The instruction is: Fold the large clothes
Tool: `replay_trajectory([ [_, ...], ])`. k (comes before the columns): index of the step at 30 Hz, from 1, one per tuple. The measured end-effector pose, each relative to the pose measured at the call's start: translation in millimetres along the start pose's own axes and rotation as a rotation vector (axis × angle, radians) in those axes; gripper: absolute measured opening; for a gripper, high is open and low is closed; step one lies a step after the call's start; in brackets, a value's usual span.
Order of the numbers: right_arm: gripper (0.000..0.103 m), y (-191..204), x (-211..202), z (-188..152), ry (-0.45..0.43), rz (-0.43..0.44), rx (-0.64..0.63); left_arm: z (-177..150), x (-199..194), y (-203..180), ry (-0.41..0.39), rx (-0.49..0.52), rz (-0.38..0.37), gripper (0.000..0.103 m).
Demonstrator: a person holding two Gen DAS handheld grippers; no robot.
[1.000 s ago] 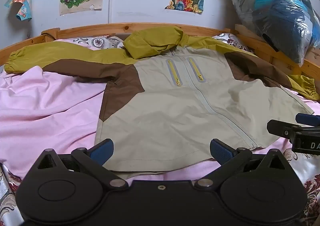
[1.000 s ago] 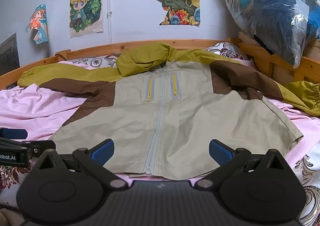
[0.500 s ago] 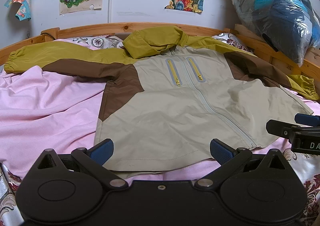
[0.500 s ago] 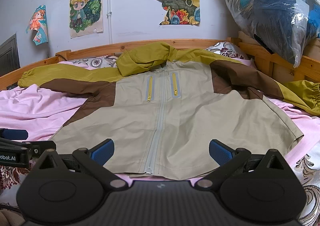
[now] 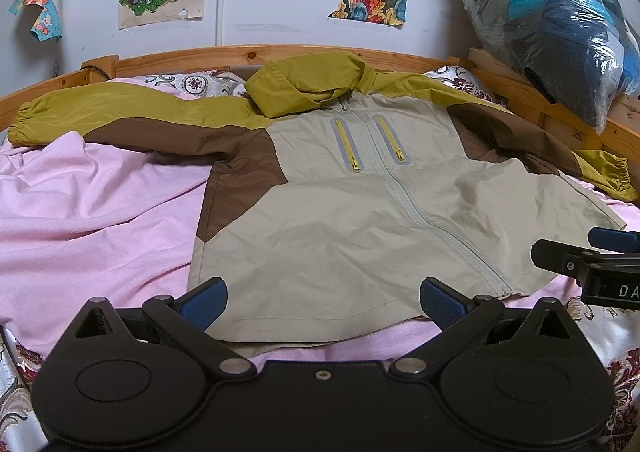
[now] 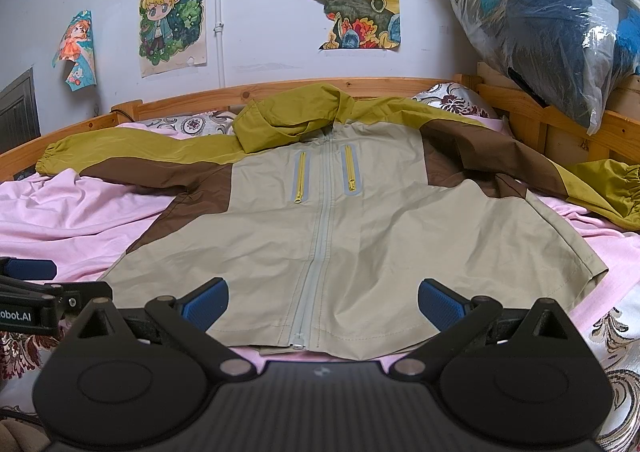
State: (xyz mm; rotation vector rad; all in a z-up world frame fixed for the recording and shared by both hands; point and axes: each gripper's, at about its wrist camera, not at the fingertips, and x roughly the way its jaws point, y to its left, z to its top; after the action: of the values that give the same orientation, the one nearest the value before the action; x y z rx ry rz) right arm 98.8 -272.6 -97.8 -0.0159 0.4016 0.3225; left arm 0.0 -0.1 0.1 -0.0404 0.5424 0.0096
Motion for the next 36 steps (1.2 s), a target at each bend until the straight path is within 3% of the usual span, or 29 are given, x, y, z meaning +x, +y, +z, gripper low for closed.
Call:
replay_trajectory([
  [36, 0.103, -2.9, 1.6, -1.5, 0.001, 0.0, 0.001, 0.2, 0.1, 0.0, 0.0, -0.002, -0.001, 0.102],
])
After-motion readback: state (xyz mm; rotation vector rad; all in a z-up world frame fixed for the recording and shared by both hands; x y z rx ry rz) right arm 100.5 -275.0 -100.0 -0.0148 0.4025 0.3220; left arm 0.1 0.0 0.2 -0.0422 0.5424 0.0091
